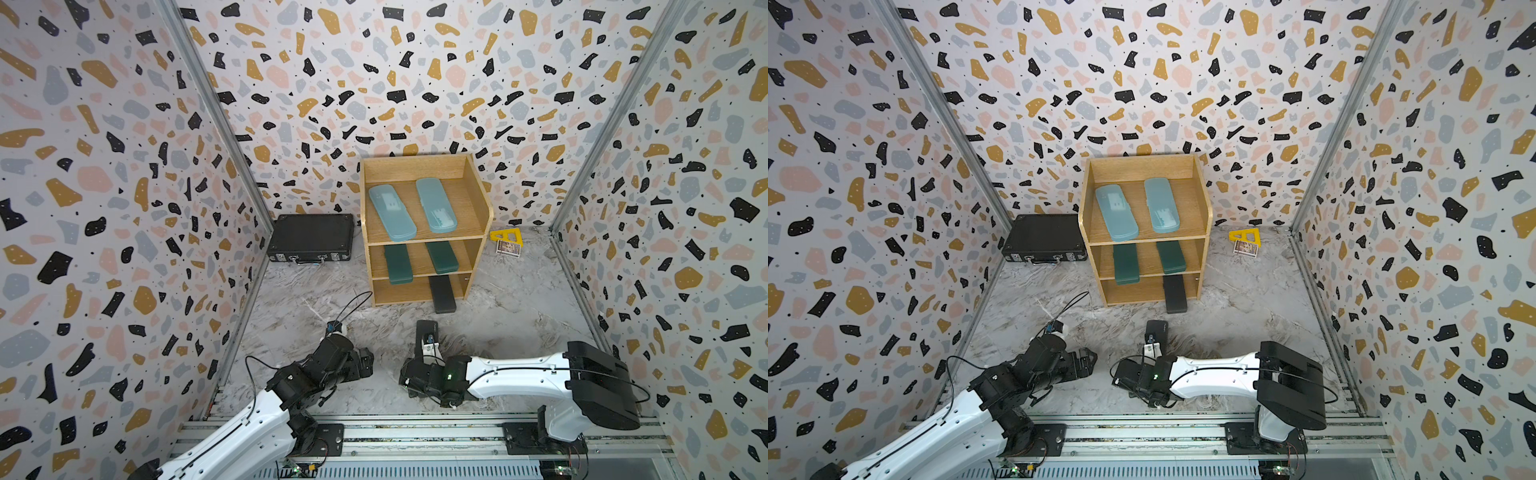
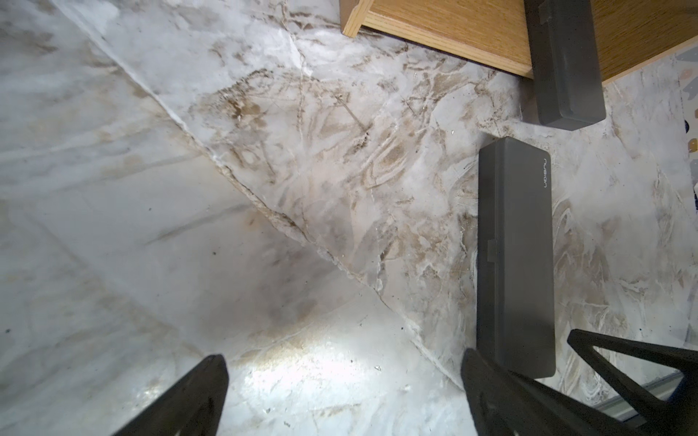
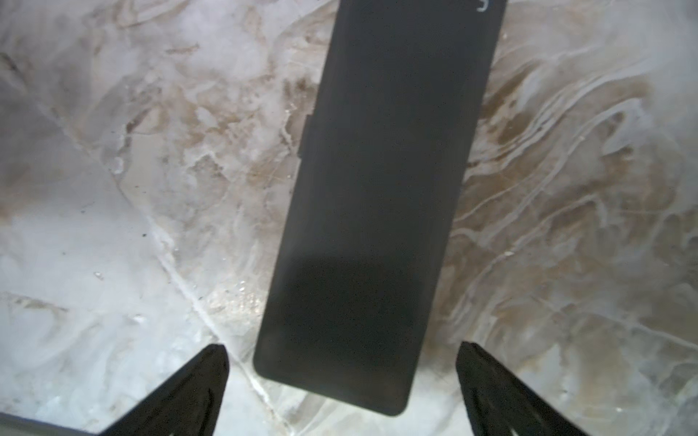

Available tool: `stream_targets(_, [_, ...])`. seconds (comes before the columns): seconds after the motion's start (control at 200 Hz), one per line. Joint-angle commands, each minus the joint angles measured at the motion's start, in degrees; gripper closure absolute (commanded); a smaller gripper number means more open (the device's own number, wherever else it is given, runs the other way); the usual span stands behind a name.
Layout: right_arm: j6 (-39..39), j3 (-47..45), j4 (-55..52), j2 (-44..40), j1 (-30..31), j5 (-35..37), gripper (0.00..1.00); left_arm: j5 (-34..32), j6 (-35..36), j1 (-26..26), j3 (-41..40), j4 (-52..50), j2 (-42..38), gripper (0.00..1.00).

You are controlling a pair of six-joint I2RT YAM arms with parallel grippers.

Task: Place the pencil cases on the shelf according to color
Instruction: Pick up the pencil case from the center of the board.

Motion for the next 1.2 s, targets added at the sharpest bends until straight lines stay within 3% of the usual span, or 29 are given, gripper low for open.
stream_targets(0.0, [1.33,2.73,-1.01,1.48,1.10,1.45,0.00,-0.76,-0.15,-0.22,-0.61,-0.93,-1.17,0.00])
stream_targets(0.22, [4.36,1.31,-5.28,2.78,1.46,2.54,0.00,-0.73,-0.15,-0.17,-0.57,-1.53,-2.16,0.00])
stream_targets(0.491, [6.40,-8.15,-4.78,-6.27,1.46,3.87,0.00,-0.06,-0.15,-0.22,-1.01,0.09,-1.29,0.00])
stream_targets(0.641, [3.81,-11.21,-0.66,-9.80,1.47,2.73,0.00,0.23,-0.15,-0.22,-0.92,0.38,-1.02,0.00])
stream_targets(0.856, [0.61,-9.61,0.59,-7.04,1.46,2.62,0.00,0.12,-0.14,-0.22,-0.74,0.16,-1.27,0.00])
stream_targets(1.196, [0.51,-15.32,9.09,-5.84,0.53,2.64,0.00,-0.20,-0.15,-0.22,-0.83,0.06,-1.38,0.00])
